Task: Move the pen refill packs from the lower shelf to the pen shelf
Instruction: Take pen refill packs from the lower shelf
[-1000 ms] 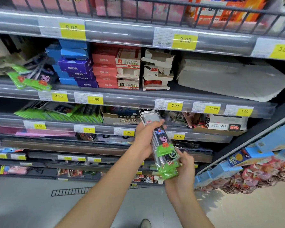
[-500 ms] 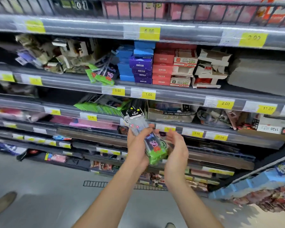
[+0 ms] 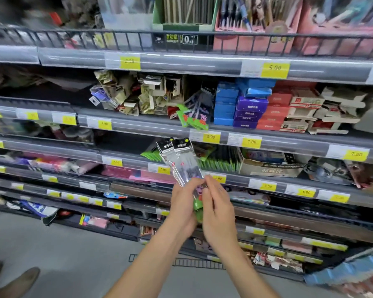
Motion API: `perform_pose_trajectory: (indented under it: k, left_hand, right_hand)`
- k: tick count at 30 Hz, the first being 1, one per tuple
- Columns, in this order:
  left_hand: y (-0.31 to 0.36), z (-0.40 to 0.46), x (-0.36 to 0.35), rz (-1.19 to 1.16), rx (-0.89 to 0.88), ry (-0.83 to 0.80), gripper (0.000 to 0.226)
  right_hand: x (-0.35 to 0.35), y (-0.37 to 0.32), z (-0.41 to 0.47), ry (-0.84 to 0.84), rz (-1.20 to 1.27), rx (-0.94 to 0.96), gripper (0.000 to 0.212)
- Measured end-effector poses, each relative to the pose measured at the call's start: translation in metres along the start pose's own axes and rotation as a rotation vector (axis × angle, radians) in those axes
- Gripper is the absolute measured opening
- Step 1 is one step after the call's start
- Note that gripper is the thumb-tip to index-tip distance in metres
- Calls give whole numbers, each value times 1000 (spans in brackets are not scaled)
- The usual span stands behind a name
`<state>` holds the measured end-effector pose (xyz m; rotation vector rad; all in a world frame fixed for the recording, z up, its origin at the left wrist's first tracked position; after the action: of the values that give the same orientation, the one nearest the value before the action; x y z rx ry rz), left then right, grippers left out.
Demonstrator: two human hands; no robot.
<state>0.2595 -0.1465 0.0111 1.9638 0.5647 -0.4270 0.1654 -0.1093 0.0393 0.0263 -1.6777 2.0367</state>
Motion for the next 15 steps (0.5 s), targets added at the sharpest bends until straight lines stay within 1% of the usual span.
perform_pose_trajectory:
  k: [2, 4, 5, 7, 8, 9, 10, 12, 14, 15]
  left_hand:
    - [11, 10, 5, 32, 38, -22, 27]
    - [21, 18, 9, 50, 48, -57, 29]
    - [27, 23, 12, 54, 49, -62, 28]
    - [40, 35, 20, 74, 59, -42, 26]
    - [47, 41, 23, 86, 69, -35, 27]
    - [54, 46, 26, 99, 72, -32, 27]
    - [62, 51, 28, 113, 70, -39, 24]
    - [77, 59, 30, 136, 56, -69, 16]
    - [88, 64, 32, 159, 61, -85, 12]
    - [92, 68, 34, 174, 63, -84, 15]
  right_hand:
    - [-6, -4, 11, -81, -111, 62, 40]
    - [-6, -7, 31, -101, -119, 74, 34]
    - [-2, -10, 44, -70, -78, 61, 29]
    - [6, -18, 73, 51, 14, 20, 22]
    - [10, -24, 88, 118, -1, 32, 19]
    - [11, -33, 103, 173, -71, 85, 18]
    - [8, -43, 118, 204, -168, 156, 28]
    - [-6, -62, 146, 192, -354, 264, 53]
    - [-25, -73, 168, 149, -539, 308, 72]
    - [-34, -76, 176, 148, -631, 321, 78]
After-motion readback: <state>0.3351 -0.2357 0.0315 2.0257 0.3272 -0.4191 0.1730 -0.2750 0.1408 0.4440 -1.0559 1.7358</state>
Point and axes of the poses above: each hand's wrist, its own z-axis towards the middle knuckle, its own x-axis out of the back of the hand, y = z × x, the point moved 8 cm from there along z, towards the middle knuckle, and after that the axes turned 3 degrees about y, right-handed, at the moved point
